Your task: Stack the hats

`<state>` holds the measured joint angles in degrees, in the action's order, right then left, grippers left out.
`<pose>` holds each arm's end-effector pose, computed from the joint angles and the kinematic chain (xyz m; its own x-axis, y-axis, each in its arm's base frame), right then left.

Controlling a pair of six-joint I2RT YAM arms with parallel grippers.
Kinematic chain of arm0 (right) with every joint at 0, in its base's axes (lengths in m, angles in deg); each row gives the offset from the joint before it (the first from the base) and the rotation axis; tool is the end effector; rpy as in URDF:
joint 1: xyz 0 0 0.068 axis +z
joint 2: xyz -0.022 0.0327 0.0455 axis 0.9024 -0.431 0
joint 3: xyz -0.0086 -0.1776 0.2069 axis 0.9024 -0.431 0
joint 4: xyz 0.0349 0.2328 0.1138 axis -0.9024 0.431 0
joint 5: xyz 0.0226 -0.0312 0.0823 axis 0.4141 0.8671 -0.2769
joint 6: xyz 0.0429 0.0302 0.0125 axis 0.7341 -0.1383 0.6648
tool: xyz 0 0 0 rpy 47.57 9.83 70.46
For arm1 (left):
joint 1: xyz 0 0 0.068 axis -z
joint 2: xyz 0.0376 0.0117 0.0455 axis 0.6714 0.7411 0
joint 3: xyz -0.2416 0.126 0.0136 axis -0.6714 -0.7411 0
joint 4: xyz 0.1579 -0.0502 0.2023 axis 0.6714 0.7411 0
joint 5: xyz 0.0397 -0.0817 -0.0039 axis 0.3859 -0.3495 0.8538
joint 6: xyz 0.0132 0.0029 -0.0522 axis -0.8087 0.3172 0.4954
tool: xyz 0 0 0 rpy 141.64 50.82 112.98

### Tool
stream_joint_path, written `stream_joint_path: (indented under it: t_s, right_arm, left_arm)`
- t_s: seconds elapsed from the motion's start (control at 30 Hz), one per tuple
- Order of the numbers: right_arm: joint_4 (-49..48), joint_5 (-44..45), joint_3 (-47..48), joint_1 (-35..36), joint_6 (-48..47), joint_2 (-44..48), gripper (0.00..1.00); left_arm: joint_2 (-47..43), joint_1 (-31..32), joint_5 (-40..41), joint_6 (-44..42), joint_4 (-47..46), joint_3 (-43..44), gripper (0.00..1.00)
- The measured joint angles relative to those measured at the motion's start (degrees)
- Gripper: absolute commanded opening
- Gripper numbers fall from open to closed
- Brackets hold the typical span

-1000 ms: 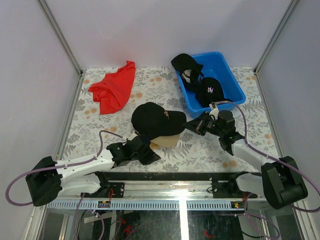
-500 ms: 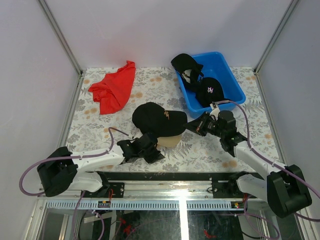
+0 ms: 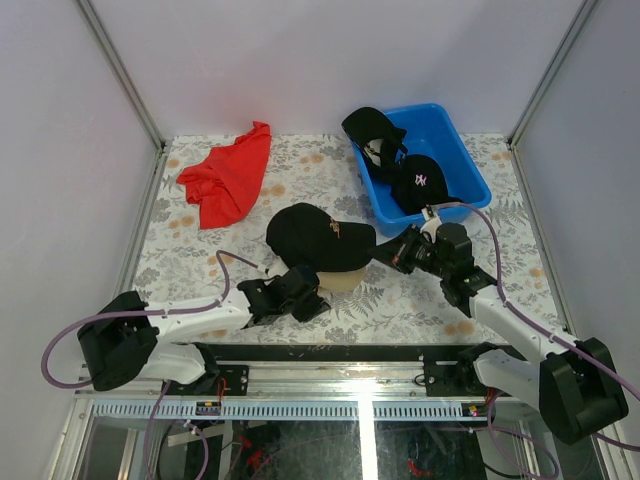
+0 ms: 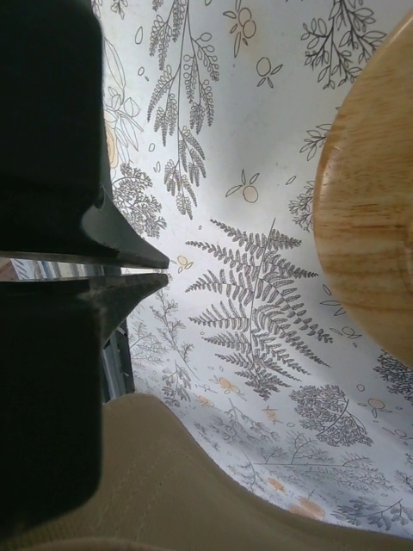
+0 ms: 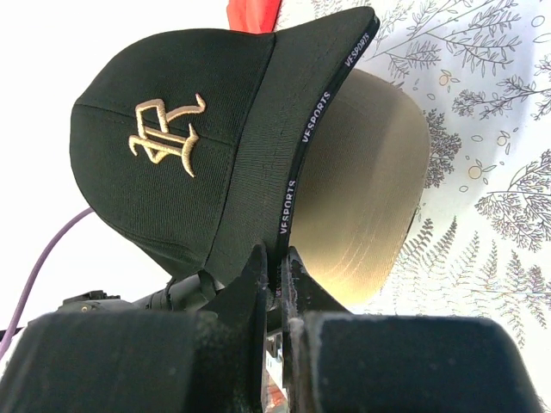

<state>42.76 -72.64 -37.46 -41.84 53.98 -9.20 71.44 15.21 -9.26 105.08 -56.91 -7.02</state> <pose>0.2066 0.1035 0.2300 -0.7706 0.5396 -0.3391 -0.1228 0.3965 0.9098 0.1357 -0.2019 0.1735 -0.7919 -0.5962 -0.1321 -0.4146 0.6838 -0.6004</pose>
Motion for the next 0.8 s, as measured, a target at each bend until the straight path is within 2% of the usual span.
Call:
stream_joint_path:
  t_s: [0.8]
  right_arm:
    - [-0.35,8.04,-2.80,9.97,2.03,0.79,0.00]
  left_arm:
    - [6.10,0.00,0.96,0.37,-7.91,-1.81,0.06]
